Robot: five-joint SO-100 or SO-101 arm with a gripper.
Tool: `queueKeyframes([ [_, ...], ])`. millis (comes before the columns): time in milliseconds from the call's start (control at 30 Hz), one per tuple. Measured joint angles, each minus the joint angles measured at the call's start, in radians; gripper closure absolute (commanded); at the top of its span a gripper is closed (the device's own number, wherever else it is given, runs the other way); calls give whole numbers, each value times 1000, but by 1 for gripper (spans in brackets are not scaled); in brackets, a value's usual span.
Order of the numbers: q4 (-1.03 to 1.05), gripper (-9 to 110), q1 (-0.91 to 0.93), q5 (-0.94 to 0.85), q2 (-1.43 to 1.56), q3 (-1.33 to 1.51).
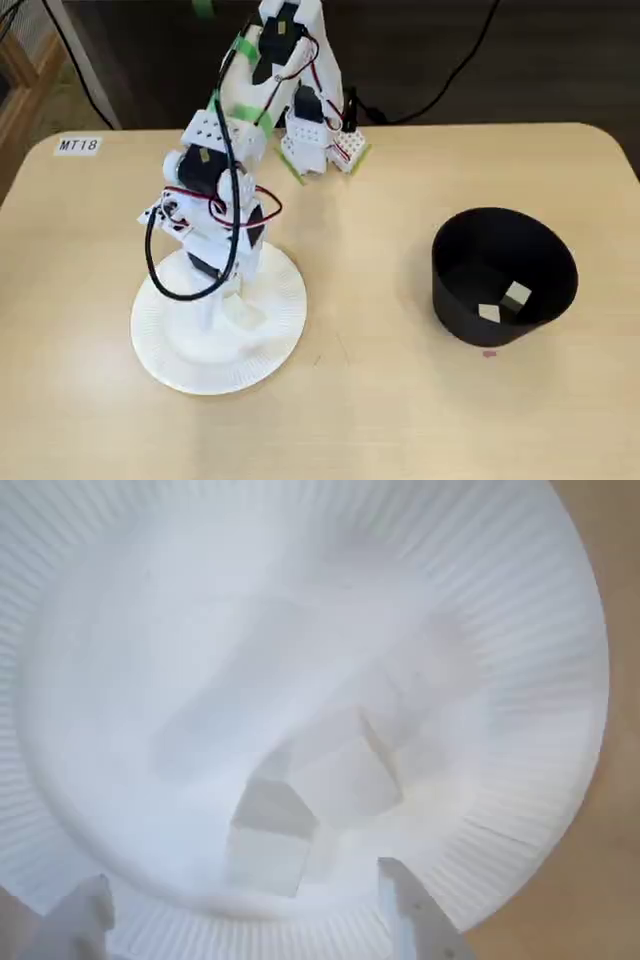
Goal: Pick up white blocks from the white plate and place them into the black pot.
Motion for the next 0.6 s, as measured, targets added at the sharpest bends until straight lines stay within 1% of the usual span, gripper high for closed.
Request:
queueKeyframes([
  [267,-78,73,0,52,-49,-5],
  [400,-127,83,0,63,-64,-5],
  [467,-155,95,0,72,-78,-6],
  [533,-189,104,0,87,-89,-6],
  [600,-218,104,0,91,-101,-8],
])
